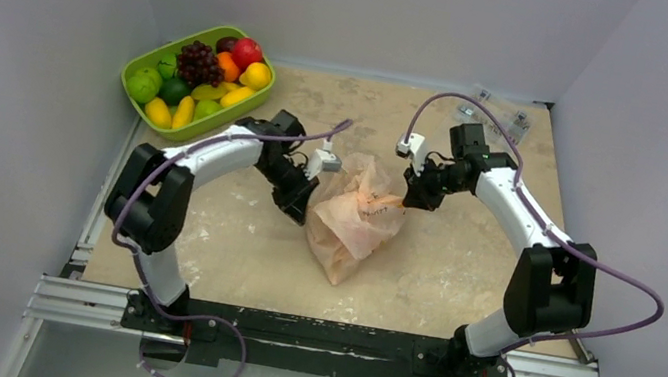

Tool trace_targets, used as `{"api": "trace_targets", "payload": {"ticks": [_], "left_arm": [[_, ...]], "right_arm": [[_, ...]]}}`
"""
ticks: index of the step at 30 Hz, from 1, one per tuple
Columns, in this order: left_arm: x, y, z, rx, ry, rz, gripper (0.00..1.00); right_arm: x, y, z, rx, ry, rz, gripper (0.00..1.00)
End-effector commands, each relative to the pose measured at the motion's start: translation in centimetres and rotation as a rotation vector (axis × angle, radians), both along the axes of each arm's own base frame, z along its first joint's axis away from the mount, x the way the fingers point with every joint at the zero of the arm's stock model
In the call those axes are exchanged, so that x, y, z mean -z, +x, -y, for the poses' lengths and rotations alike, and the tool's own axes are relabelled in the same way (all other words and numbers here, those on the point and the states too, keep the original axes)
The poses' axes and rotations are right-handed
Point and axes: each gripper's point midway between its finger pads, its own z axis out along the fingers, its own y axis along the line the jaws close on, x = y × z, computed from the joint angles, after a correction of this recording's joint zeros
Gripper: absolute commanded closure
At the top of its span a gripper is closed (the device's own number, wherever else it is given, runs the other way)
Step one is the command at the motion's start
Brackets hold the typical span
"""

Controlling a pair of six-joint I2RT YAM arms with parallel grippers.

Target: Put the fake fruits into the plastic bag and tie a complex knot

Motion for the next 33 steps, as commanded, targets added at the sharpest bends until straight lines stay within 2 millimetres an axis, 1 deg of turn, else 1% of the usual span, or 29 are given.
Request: {"api": "trace_targets", "payload": {"ticks": [1,3,5,6,9,13,15,17,18,19,20,21,23,24,25,26,27,28,29,30,31,32,33], "left_arm": [[-3.4,3.6,-4.5,-0.211,0.014,0.121,1.0],[-2.9,4.6,-7.0,-0.273,0.078,0.14,1.0],[-2.6,4.9,-8.2,-0.285,0.114,0.141,1.0],[-2.3,5.0,-8.3,-0.28,0.125,0.14,1.0],[-1.7,5.6,-8.5,-0.29,0.156,0.14,1.0],[-0.9,6.2,-9.8,-0.321,0.214,0.172,1.0],[-0.6,6.5,-10.5,-0.361,0.219,0.179,1.0],[-0.2,6.7,-11.1,-0.392,0.22,0.156,1.0],[-0.2,6.9,-11.2,-0.405,0.216,0.148,1.0],[-0.6,7.2,-11.2,-0.415,0.206,0.153,1.0],[-1.6,7.6,-11.0,-0.417,0.186,0.173,1.0],[-3.1,8.0,-10.8,-0.418,0.163,0.215,1.0],[-7.2,9.1,-10.5,-0.415,0.108,0.335,1.0],[-8.6,9.3,-10.7,-0.409,0.103,0.385,1.0],[-9.6,9.3,-11.1,-0.405,0.103,0.416,1.0],[-9.8,9.1,-11.5,-0.4,0.107,0.423,1.0],[-9.5,8.9,-12.0,-0.394,0.124,0.416,1.0],[-8.4,8.8,-12.6,-0.388,0.153,0.399,1.0],[-7.4,8.8,-13.2,-0.386,0.179,0.388,1.0],[-5.8,9.0,-14.0,-0.379,0.216,0.367,1.0],[-4.7,9.1,-14.7,-0.378,0.25,0.357,1.0],[-4.0,9.2,-15.4,-0.379,0.279,0.349,1.0],[-3.5,9.3,-15.8,-0.376,0.294,0.349,1.0]], "right_arm": [[-1.5,2.4,3.8,0.043,-0.148,0.184,1.0],[-0.7,2.3,5.0,0.028,-0.207,0.21,1.0],[0.3,2.1,5.6,0.014,-0.241,0.225,1.0],[0.8,2.0,5.9,0.02,-0.26,0.222,1.0],[1.7,2.0,5.4,0.022,-0.249,0.215,1.0],[2.8,1.6,5.7,-0.004,-0.268,0.21,1.0],[3.9,1.4,6.5,-0.006,-0.303,0.211,1.0],[5.1,0.9,6.7,-0.016,-0.315,0.195,1.0],[5.5,0.9,6.7,-0.017,-0.314,0.189,1.0],[5.4,1.2,6.6,-0.013,-0.312,0.188,1.0],[4.6,1.8,6.4,-0.001,-0.301,0.191,1.0],[3.0,2.6,5.8,0.017,-0.272,0.204,1.0],[-1.0,3.9,5.5,0.043,-0.237,0.253,1.0],[-2.5,3.8,5.5,0.045,-0.22,0.265,1.0],[-3.5,3.9,5.6,0.051,-0.216,0.284,1.0],[-3.6,3.6,5.8,0.045,-0.224,0.291,1.0],[-2.9,3.4,6.0,0.032,-0.237,0.29,1.0],[-1.4,3.1,6.3,0.026,-0.254,0.277,1.0],[0.2,3.1,6.6,0.026,-0.274,0.267,1.0],[2.1,2.9,6.9,0.024,-0.293,0.244,1.0],[3.7,2.9,7.2,0.015,-0.314,0.223,1.0],[5.2,2.9,7.5,0.02,-0.331,0.189,1.0],[5.6,2.9,7.7,0.031,-0.334,0.175,1.0]]}}
